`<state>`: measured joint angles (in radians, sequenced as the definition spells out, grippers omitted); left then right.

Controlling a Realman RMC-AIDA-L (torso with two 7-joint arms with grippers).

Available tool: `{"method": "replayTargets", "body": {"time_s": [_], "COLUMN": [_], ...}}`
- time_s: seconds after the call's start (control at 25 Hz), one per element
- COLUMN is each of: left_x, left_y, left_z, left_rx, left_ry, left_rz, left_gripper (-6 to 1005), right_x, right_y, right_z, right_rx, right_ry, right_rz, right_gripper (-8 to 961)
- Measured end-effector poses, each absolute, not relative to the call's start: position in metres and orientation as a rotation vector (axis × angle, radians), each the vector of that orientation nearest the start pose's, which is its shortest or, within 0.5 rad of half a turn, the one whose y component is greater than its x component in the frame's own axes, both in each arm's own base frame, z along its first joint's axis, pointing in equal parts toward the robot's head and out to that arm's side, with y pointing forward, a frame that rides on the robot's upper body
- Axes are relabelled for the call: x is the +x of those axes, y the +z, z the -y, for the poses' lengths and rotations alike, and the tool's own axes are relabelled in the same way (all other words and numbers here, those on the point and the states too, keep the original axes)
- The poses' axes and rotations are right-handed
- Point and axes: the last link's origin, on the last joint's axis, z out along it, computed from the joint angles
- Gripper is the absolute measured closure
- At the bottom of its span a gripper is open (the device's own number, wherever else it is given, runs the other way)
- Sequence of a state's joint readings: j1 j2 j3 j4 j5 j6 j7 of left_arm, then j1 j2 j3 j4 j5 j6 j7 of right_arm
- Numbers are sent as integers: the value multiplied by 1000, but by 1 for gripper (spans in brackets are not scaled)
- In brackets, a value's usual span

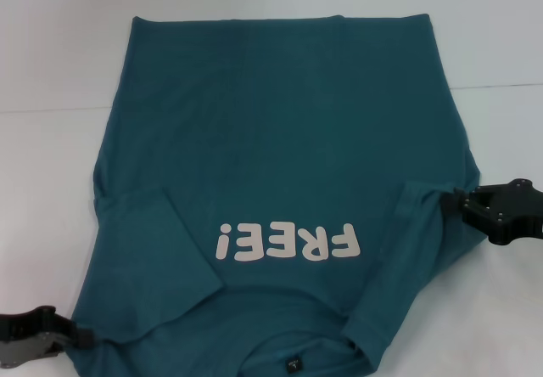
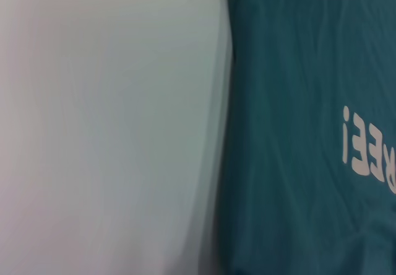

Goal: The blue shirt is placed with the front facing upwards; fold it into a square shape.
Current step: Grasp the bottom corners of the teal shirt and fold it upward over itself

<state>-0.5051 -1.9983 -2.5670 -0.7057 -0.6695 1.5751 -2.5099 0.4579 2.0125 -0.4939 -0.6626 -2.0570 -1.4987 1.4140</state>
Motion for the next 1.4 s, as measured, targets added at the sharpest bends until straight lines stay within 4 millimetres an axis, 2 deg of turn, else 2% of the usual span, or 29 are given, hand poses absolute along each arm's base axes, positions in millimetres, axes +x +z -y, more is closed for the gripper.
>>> {"method": "replayTargets", "body": {"time_s": [0.32, 0.72, 1.12, 1.4], "left_x": [-331, -334, -338, -340], "left_y": [31, 26, 29, 31], "left_z": [-306, -293, -272, -260], "left_rx": [2360, 2561, 2632, 2662], "left_ry": [287, 319, 514, 605], "left_rz": [-2286, -2039, -1891, -1812], "left_gripper": [956, 965, 962, 960], "right_x": [323, 328, 337, 340], "right_y": [50, 52, 61, 61], "right_z": [-322, -296, -271, -262], "right_rx": [-2454, -2474, -2447, -2437], "right_ry": [615, 673, 703, 713], "right_rz": [-801, -738, -706, -707], "right_gripper": [919, 917, 921, 922]}}
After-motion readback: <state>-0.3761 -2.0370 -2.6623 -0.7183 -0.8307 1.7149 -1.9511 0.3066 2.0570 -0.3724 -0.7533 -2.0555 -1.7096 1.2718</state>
